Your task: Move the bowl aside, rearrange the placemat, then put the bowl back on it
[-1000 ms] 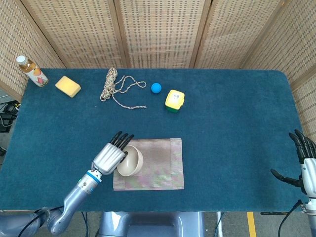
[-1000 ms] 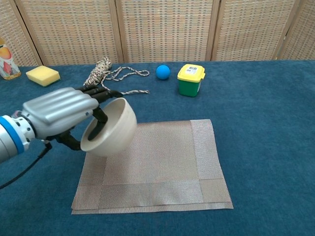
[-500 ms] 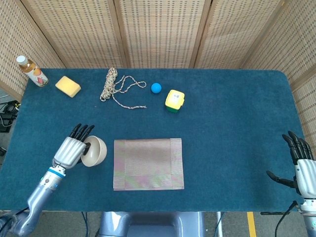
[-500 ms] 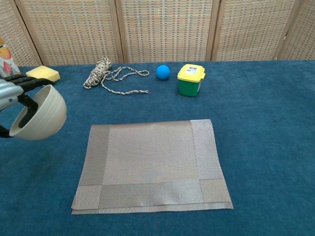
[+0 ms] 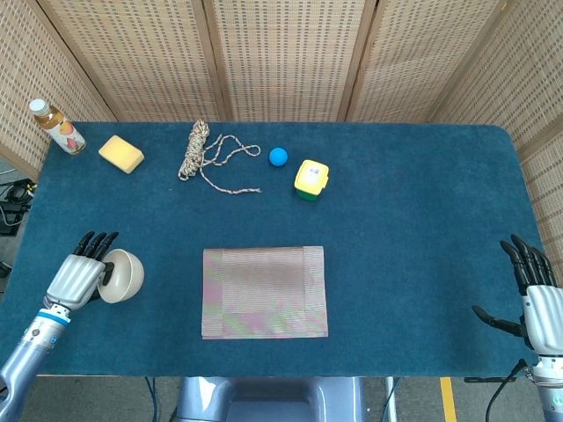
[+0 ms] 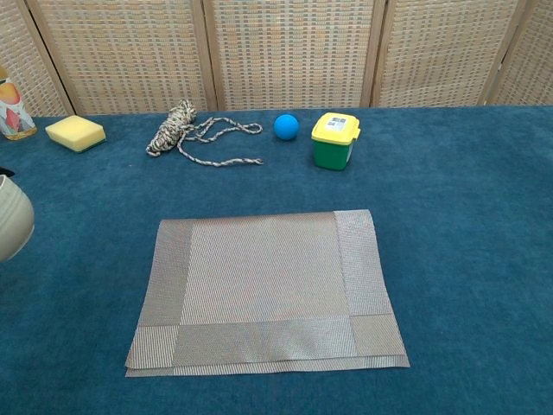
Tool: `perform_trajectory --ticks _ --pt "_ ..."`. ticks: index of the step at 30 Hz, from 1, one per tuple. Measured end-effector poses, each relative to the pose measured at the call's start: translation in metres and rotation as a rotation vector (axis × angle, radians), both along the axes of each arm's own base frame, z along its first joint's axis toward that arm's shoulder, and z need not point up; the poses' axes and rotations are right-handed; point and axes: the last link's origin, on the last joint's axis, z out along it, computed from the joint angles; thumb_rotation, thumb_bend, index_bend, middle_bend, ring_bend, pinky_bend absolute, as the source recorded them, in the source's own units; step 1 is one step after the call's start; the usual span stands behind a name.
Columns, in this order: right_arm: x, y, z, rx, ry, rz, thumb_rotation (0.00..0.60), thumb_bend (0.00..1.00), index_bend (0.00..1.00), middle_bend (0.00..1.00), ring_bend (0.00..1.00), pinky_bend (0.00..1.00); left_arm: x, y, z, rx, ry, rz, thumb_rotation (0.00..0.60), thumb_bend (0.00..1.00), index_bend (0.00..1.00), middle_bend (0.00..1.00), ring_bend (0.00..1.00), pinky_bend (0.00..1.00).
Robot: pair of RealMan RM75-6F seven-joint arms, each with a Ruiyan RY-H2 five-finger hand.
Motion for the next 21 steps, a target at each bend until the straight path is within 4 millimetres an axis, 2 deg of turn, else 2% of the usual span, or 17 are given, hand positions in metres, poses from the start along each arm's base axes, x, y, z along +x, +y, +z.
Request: perform_trajectory --ticks 13,21 --pt "-0.002 0.000 0.002 0.001 -0.007 -0.007 0.600 0.13 0.00 0.00 0.00 0.00 -0.035 -0.014 0.006 -0.024 0.026 0.096 0.600 0.40 0.59 0.00 0.00 0.00" --pt "-0.002 -0.001 0.001 0.010 -0.007 -0.008 0.600 0.13 0.00 0.00 0.00 0.00 -0.047 -0.020 0.006 -0.055 0.061 0.145 0.600 0.40 0.54 0.00 0.00 0.00"
